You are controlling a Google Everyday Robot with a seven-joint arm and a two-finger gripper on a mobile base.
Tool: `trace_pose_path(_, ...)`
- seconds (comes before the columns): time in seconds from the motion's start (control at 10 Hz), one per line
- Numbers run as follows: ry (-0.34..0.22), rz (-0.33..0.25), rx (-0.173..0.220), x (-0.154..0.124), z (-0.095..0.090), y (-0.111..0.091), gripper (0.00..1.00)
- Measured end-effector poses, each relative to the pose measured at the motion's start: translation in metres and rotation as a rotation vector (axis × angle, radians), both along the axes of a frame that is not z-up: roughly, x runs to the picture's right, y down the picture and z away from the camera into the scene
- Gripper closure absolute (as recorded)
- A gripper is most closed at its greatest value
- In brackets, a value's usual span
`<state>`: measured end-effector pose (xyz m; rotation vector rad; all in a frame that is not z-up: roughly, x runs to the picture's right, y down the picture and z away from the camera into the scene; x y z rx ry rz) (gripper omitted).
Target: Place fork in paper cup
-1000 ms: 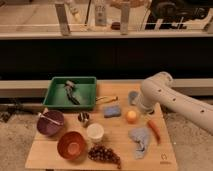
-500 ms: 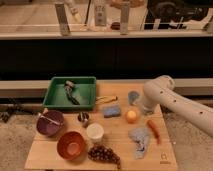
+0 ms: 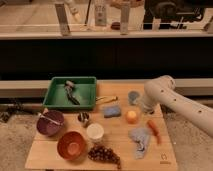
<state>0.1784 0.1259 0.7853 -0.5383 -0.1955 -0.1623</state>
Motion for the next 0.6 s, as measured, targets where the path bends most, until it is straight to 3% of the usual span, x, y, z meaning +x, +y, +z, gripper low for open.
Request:
trace_pose_path(0.2, -0.03, -0.078, 0.022, -0.036, -0.017, 0.002, 0.2)
trace_pose_path(0.6, -0.111, -0.24, 0.07, -0.143, -0.057, 0.01, 0.2)
